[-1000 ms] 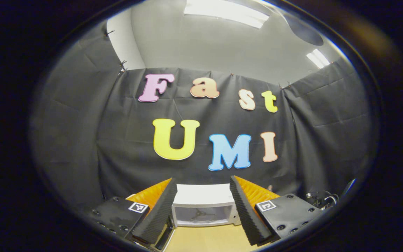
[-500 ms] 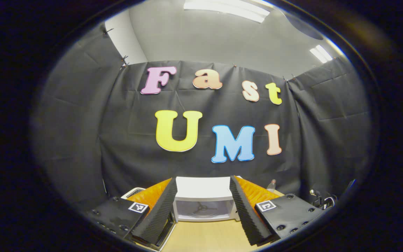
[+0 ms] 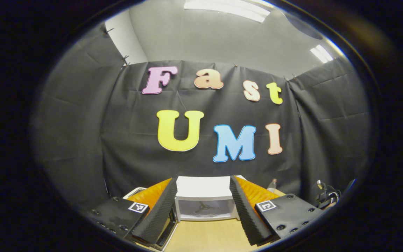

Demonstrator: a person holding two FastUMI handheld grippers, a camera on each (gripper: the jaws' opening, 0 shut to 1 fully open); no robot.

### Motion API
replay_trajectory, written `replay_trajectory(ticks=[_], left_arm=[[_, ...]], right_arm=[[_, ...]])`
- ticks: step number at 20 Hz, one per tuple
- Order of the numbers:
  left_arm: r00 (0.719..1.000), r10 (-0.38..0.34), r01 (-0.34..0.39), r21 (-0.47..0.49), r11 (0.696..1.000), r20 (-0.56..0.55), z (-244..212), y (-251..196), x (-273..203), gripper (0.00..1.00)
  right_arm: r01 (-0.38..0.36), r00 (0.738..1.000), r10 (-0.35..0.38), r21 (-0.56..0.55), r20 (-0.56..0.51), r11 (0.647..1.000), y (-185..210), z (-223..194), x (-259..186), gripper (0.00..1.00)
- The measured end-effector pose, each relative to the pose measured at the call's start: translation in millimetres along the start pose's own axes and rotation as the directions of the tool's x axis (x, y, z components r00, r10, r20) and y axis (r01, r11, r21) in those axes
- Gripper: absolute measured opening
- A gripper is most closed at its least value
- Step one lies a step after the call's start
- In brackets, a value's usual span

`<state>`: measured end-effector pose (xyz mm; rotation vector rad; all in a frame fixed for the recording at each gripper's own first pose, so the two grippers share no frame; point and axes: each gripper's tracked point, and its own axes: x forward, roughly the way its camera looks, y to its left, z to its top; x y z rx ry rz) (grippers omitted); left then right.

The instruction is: Open the microwave oven with the left hand, put the food in, and close the microwave oven.

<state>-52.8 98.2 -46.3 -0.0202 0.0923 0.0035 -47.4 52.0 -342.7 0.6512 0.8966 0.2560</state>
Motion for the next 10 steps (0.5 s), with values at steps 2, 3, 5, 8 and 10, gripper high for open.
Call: replay_trajectory(ticks=[2,3,5,8,10], left_arm=[[1.000,-0.009,0.009,0.004,1.000,0.001,1,0,-2,0.97],[1.000,-0.013,0.013,0.005,1.000,0.003,2,0,-3,0.97],[1.000,-0.020,0.020,0.006,1.000,0.004,3,5,-5,0.97],[1.000,-0.021,0.021,0.007,1.000,0.008,5,14,-9,0.97],[1.000,-0.012,0.012,0.007,1.000,0.008,6,25,-14,0.97]], right_arm=[[-0.078,0.996,0.076,0.049,0.038,0.996,29,9,-1,0.16],[-0.122,0.992,0.118,0.076,0.055,0.990,44,13,-1,0.16],[-0.204,0.977,0.193,0.134,0.090,0.970,72,19,2,0.15],[-0.266,0.962,0.244,0.207,0.125,0.941,99,22,20,0.16],[-0.291,0.955,0.261,0.255,0.143,0.922,113,23,35,0.16]])
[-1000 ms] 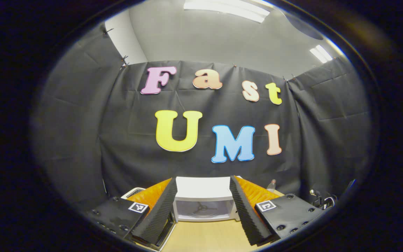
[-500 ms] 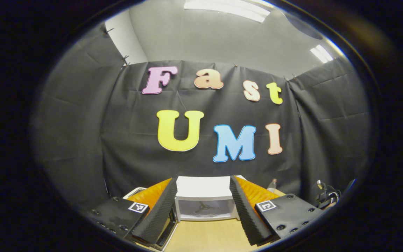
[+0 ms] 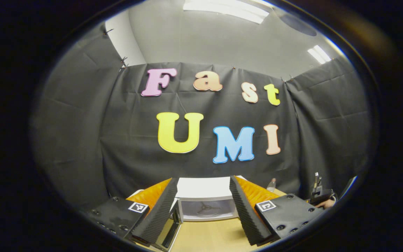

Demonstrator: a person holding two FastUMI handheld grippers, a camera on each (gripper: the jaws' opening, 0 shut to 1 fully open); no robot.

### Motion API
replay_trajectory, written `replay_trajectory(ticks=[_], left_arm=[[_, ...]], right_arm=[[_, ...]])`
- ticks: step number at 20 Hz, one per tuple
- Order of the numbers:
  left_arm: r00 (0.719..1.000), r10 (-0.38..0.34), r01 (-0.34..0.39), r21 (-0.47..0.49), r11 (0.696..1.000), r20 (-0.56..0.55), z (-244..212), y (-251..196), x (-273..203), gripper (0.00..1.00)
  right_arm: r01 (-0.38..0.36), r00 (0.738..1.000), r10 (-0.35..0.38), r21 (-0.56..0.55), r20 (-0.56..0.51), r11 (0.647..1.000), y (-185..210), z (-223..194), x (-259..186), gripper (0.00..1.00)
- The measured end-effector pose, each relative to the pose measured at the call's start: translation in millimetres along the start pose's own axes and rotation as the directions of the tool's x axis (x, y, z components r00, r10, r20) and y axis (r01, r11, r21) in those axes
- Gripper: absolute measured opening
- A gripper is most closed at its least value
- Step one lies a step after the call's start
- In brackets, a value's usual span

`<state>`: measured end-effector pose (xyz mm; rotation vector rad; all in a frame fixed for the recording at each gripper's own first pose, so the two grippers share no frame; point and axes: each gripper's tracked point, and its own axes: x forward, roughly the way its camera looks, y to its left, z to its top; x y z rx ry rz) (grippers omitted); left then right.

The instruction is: Open the microwave oven with the left hand, put the food in, and close the microwave oven.

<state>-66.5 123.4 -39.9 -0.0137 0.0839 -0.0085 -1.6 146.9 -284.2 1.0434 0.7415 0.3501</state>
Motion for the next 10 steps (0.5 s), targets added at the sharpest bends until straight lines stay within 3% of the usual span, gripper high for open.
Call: replay_trajectory(ticks=[10], left_arm=[[0.998,0.064,-0.064,-0.001,0.998,-0.025,-9,51,-28,0.97]], right_arm=[[-0.047,0.996,0.028,0.232,0.083,0.972,25,-21,100,0.15]])
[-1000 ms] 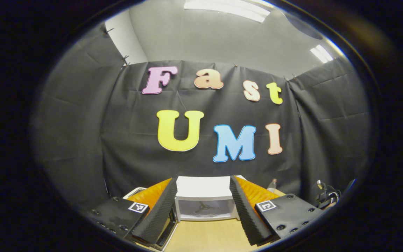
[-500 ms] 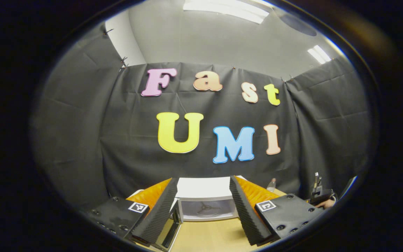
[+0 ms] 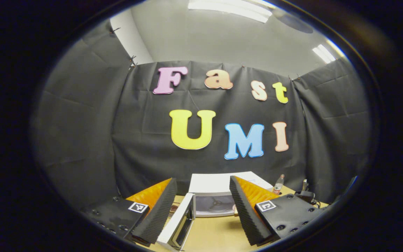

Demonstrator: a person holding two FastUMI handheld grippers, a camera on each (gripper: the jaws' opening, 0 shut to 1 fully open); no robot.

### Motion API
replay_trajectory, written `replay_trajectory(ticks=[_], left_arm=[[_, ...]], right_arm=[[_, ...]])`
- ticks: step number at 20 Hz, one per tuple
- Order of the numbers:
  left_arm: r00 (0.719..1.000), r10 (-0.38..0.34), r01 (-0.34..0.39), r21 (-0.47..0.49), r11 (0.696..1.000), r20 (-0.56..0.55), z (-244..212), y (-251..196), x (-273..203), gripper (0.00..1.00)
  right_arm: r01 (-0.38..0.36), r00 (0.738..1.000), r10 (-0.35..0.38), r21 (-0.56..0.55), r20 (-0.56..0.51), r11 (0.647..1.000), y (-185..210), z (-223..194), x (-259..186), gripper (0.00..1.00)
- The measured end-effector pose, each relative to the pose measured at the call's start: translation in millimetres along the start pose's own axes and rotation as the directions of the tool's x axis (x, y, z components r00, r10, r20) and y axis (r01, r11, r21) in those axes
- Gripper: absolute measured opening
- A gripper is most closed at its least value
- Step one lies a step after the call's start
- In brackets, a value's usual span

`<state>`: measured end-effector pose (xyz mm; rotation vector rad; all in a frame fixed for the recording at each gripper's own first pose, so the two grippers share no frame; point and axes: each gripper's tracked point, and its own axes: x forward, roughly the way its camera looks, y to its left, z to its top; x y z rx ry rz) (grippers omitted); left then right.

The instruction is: Open the microwave oven with the left hand, put the food in, and close the microwave oven.

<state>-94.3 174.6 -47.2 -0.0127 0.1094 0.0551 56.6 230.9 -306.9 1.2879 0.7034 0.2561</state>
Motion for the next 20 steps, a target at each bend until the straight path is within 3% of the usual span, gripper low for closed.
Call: replay_trajectory(ticks=[8,14,20], left_arm=[[0.998,0.055,-0.055,-0.002,0.998,0.008,3,29,-5,0.96],[0.995,0.097,-0.097,0.019,0.995,-0.028,-6,48,-11,0.96],[0.985,0.153,-0.151,0.035,0.988,-0.082,-21,68,-21,0.97]], right_arm=[[-0.022,0.992,0.006,0.132,0.123,0.991,3,4,69,0.15],[-0.009,0.981,-0.042,0.257,0.191,0.966,-14,0,131,0.16],[0.013,0.941,-0.123,0.331,0.315,0.944,-34,9,185,0.16]])
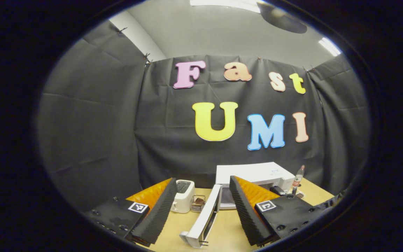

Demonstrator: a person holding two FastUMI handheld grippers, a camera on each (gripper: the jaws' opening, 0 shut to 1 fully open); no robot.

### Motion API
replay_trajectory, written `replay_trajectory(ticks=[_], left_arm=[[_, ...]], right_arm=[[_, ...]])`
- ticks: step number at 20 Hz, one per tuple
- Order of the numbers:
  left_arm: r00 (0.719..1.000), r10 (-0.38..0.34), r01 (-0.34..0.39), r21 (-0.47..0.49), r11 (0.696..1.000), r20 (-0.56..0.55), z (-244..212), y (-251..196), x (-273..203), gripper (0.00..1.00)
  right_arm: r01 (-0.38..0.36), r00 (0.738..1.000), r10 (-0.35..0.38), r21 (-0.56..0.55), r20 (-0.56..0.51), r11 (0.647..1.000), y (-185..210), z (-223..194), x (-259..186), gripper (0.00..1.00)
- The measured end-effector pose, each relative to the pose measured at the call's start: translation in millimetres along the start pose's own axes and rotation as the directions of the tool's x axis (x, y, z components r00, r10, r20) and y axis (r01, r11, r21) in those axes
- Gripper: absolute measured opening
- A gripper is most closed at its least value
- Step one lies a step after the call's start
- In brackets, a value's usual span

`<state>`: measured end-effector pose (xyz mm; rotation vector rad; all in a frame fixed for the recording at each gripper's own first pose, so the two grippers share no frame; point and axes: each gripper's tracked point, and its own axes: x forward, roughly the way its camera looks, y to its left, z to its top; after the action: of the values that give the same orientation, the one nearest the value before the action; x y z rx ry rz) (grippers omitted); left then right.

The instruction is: Open the microwave oven with the left hand, put the food in, and close the microwave oven.

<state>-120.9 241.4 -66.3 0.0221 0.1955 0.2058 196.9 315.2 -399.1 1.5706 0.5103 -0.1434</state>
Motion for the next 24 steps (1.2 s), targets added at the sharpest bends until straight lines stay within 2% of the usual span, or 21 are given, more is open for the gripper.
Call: replay_trajectory(ticks=[4,7,9,11,15,16,18,19,20,21,22,24], left_arm=[[0.999,0.023,-0.023,-0.014,1.000,-0.031,-11,9,0,0.96],[0.998,0.032,-0.034,-0.023,0.999,-0.049,-17,13,1,0.96],[0.998,0.042,-0.043,-0.017,0.999,-0.050,-18,16,2,0.96],[0.998,0.049,-0.050,-0.012,0.999,-0.043,-12,20,2,0.96],[0.999,0.043,-0.044,-0.007,0.999,-0.026,-5,20,2,0.97],[0.999,0.032,-0.032,-0.013,0.999,-0.026,-5,17,2,0.97],[0.999,0.018,-0.019,-0.029,0.999,-0.035,-10,12,6,0.98],[0.999,0.012,-0.013,-0.034,0.999,-0.036,-11,12,7,0.98],[0.999,0.004,-0.006,-0.037,0.999,-0.034,-11,9,7,0.96],[1.000,-0.007,0.006,-0.040,0.999,-0.030,-11,4,8,0.95],[0.999,-0.019,0.018,-0.049,0.999,-0.027,-10,-1,10,0.96],[0.999,-0.038,0.037,-0.069,0.997,-0.019,-9,-10,13,0.96]], right_arm=[[-0.005,0.998,0.004,0.009,0.065,1.000,1,-8,34,0.16],[0.038,0.996,-0.037,-0.004,0.083,0.999,-6,-16,58,0.16],[0.032,0.994,-0.035,0.025,0.104,0.999,-7,-16,71,0.16],[0.027,0.991,-0.036,0.071,0.127,0.997,-7,-14,77,0.16],[0.058,0.991,-0.065,0.062,0.120,0.996,-14,-18,86,0.16],[0.068,0.989,-0.074,0.052,0.125,0.996,-17,-17,82,0.21],[0.085,0.990,-0.091,0.054,0.110,0.995,-18,-18,82,0.23],[0.105,0.989,-0.109,0.043,0.104,0.994,-20,-18,81,0.25],[0.127,0.987,-0.128,0.019,0.097,0.992,-23,-19,79,0.36],[0.130,0.987,-0.130,0.009,0.095,0.992,-23,-17,76,0.38],[0.130,0.987,-0.130,0.006,0.089,0.991,-22,-17,72,0.53],[0.103,0.992,-0.103,-0.005,0.078,0.995,-14,-18,63,0.67]])
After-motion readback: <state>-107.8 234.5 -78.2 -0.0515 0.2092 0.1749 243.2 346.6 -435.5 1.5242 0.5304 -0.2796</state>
